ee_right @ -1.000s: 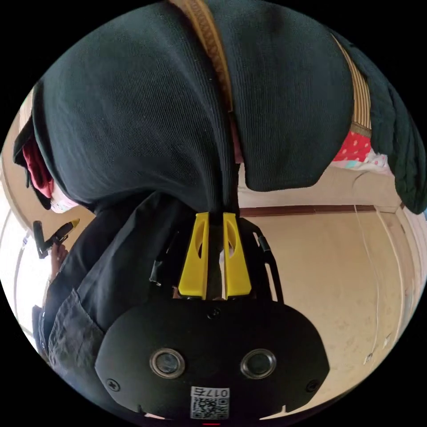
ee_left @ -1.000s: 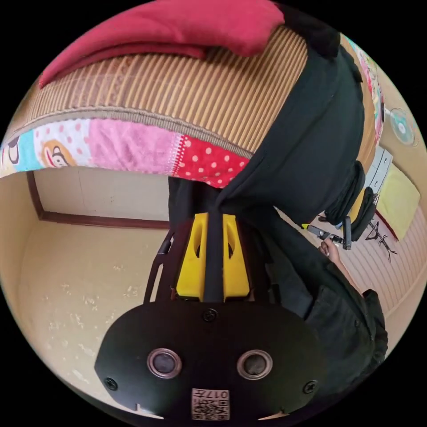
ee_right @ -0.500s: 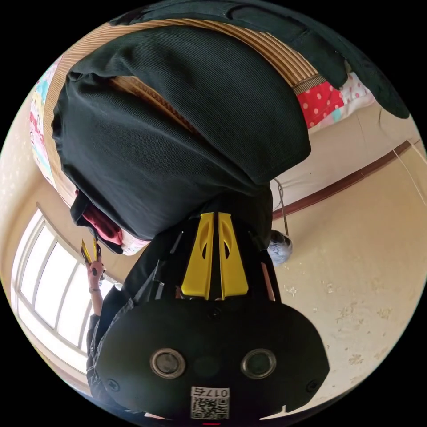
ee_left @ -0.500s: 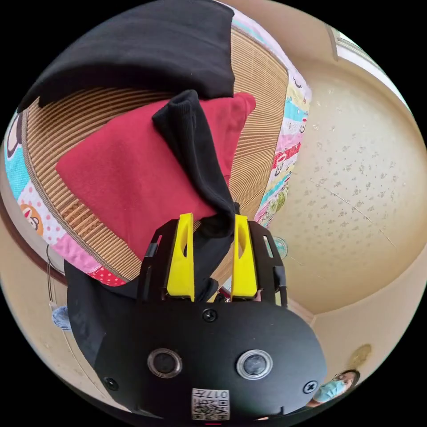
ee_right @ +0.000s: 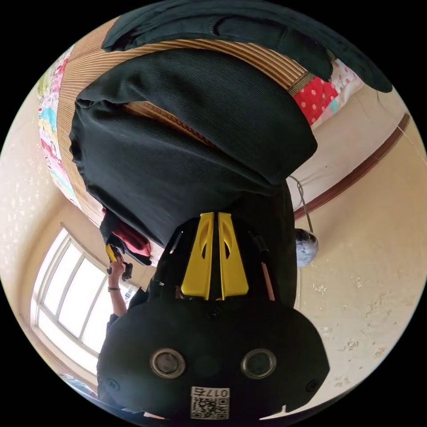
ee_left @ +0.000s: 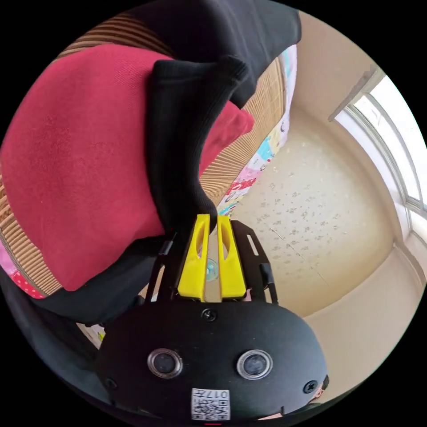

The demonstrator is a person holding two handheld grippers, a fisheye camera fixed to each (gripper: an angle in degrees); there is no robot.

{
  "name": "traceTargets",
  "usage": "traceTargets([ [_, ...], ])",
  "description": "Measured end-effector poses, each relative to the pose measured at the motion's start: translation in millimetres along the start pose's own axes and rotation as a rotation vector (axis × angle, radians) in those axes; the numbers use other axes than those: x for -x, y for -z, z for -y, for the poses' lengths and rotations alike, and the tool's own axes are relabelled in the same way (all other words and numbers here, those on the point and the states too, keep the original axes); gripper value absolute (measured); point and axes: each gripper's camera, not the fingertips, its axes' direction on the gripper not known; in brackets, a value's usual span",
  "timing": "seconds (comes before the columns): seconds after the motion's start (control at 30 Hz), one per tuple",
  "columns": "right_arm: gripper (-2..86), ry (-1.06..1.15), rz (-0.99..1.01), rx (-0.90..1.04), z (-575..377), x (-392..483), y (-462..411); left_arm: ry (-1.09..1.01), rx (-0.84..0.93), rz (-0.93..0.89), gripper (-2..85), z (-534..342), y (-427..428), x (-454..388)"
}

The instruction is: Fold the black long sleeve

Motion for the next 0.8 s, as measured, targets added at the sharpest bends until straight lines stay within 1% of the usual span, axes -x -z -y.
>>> traceTargets([
  [0.03, 2.5, -0.020, 0.057, -0.008, -1, -4, -1, -0.038, 0.011, 0.005, 3.9, -1, 0, -9],
  [0.1, 2.6, -0.050, 0.147, -0.022, -3, -10, -3, -0.252, 0.057, 0.044, 3.8, -12, -6, -56],
  [0.13, 2.7, -0.063, 0.206, -0.033, -4, -14, -4, -0.319, 0.073, 0.062, 3.8, -18, -11, -70],
  [0.17, 2.7, -0.067, 0.231, -0.039, -5, -16, -4, -0.450, 0.112, 0.132, 3.9, -37, -26, -98],
  [0.2, 2.8, -0.072, 0.274, -0.047, -6, -20, -5, -0.595, 0.157, 0.239, 3.9, -65, -49, -125],
  [0.23, 3.0, -0.075, 0.311, -0.053, -7, -23, -5, -0.680, 0.183, 0.299, 3.9, -83, -64, -137],
  [0.3, 3.4, -0.081, 0.368, -0.063, -9, -28, -3, -1.024, 0.317, 0.478, 4.0, -175, -135, -161],
  [0.33, 3.8, -0.086, 0.411, -0.076, -11, -32, 0, -1.090, 0.362, 0.508, 4.0, -199, -154, -160],
  [0.37, 4.1, -0.087, 0.438, -0.085, -12, -34, 2, -1.177, 0.467, 0.556, 4.7, -241, -191, -146],
  [0.4, 4.8, -0.089, 0.503, -0.102, -12, -38, 6, -1.213, 0.595, 0.609, 6.0, -274, -228, -121],
  [0.43, 5.6, -0.097, 0.580, -0.117, -12, -44, 9, -1.206, 0.659, 0.645, 6.9, -286, -245, -105],
  [0.47, 6.2, -0.103, 0.619, -0.127, -12, -47, 10, -1.146, 0.769, 0.698, 8.3, -301, -272, -70],
  [0.5, 7.3, -0.127, 0.695, -0.148, -13, -54, 13, -1.081, 0.847, 0.700, 9.3, -309, -287, -39],
  [0.53, 8.1, -0.164, 0.769, -0.165, -14, -62, 14, -1.051, 0.865, 0.698, 9.0, -310, -289, -26],
  [0.57, 8.5, -0.184, 0.807, -0.176, -15, -66, 14, -0.992, 0.869, 0.713, 8.4, -310, -289, -4],
  [0.6, 9.3, -0.226, 0.890, -0.206, -18, -74, 14, -0.931, 0.857, 0.743, 8.1, -306, -283, 15],
  [0.7, 11.5, -0.344, 1.093, -0.274, -21, -94, 8, -0.815, 0.839, 0.793, 8.0, -294, -255, 47],
  [0.8, 13.1, -0.458, 1.226, -0.305, -21, -109, -3, -0.756, 0.807, 0.886, 8.0, -283, -221, 64],
])
